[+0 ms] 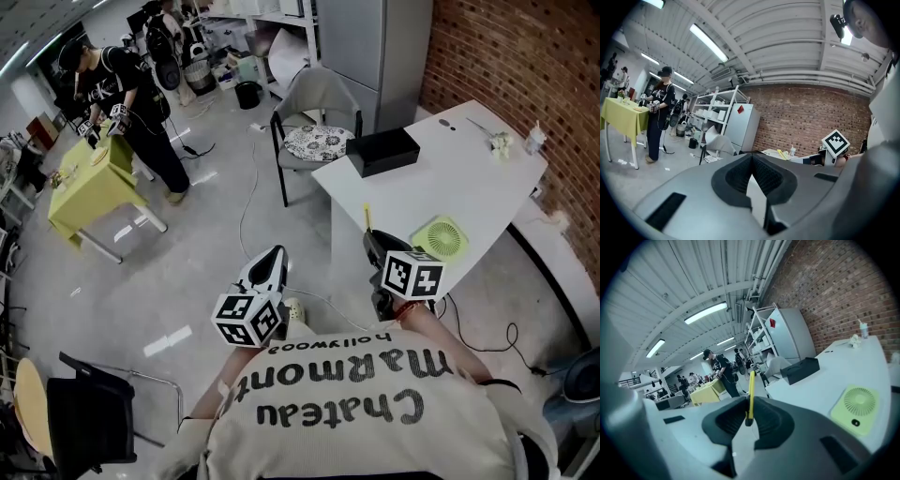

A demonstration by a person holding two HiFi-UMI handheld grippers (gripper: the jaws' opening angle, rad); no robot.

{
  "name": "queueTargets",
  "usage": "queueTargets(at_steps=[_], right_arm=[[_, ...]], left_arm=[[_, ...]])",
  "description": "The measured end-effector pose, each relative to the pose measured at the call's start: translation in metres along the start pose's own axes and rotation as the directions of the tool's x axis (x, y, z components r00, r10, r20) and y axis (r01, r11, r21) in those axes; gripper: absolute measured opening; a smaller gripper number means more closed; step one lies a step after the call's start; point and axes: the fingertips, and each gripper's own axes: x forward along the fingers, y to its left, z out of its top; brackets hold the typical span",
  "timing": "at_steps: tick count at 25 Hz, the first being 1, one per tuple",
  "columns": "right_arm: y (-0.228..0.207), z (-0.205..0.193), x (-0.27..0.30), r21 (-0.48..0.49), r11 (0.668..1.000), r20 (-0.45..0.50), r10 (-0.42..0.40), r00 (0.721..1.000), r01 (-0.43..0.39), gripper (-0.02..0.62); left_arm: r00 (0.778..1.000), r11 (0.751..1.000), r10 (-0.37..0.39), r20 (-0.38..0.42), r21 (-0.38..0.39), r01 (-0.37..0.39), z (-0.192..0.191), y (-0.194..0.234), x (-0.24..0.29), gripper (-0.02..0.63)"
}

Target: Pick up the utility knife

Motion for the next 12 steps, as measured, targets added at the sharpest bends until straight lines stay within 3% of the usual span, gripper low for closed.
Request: queueTargets(at_steps=[12], right_arm=[[-0.0029,0.0065,0.009,-0.024,1.0,0.011,0.002,1.0,-0.002,0.054]], left_arm=[[1.0,1.0,0.003,-0.002,0.002,-0.003,0.0016,0.0059,0.0091,0.002]])
